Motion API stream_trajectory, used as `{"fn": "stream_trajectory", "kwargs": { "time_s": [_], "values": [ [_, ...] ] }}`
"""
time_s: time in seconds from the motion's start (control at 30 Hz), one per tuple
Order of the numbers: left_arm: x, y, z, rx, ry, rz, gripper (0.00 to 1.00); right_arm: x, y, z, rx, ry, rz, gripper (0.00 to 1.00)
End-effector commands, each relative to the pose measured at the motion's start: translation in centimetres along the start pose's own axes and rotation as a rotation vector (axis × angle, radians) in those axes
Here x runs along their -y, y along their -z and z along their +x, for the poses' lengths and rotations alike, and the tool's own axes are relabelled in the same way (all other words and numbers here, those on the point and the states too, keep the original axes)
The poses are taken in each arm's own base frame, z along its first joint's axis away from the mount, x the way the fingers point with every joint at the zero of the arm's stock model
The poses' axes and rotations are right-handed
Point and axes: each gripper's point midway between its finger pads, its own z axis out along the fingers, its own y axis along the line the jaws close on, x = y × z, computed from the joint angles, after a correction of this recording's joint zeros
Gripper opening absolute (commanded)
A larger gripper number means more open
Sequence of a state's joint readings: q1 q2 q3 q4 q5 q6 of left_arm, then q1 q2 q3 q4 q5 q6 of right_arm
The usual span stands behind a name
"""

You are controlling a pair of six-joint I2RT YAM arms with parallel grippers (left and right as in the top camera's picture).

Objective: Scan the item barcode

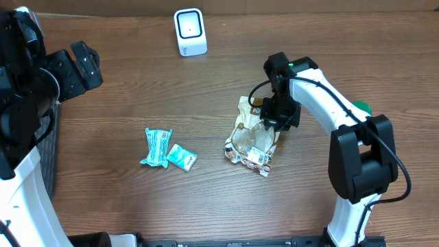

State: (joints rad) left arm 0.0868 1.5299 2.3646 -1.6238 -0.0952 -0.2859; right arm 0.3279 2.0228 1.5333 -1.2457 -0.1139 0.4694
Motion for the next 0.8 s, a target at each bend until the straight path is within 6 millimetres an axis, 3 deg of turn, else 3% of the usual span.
{"fn": "stream_trajectory", "kwargs": {
  "time_s": [0.0, 0.2, 0.4, 0.57, 0.77],
  "values": [
    [-0.2, 0.1, -0.3, 0.013, 0.014, -0.009, 1.0, 0.5, -1.0, 1.1, -0.013, 0.018, 0.066, 0.23],
    [-0.2, 0.1, -0.3, 0.013, 0.014, -0.009, 1.0, 3.6, -3.4, 3.3, -0.063, -0.058, 0.197, 0.22],
    [-0.2, 0.1, -0.3, 0.013, 0.014, -0.009, 0.99, 4.4, -4.8, 5.4, -0.115, -0.058, 0.243, 0.19],
    [-0.2, 0.1, -0.3, 0.013, 0.014, -0.009, 0.99, 3.1, -5.4, 6.7, -0.128, -0.017, 0.239, 0.19],
    [-0.2, 0.1, -0.3, 0.013, 0.014, -0.009, 1.0, -0.4, -6.2, 8.2, -0.107, 0.089, 0.196, 0.19]
  ]
}}
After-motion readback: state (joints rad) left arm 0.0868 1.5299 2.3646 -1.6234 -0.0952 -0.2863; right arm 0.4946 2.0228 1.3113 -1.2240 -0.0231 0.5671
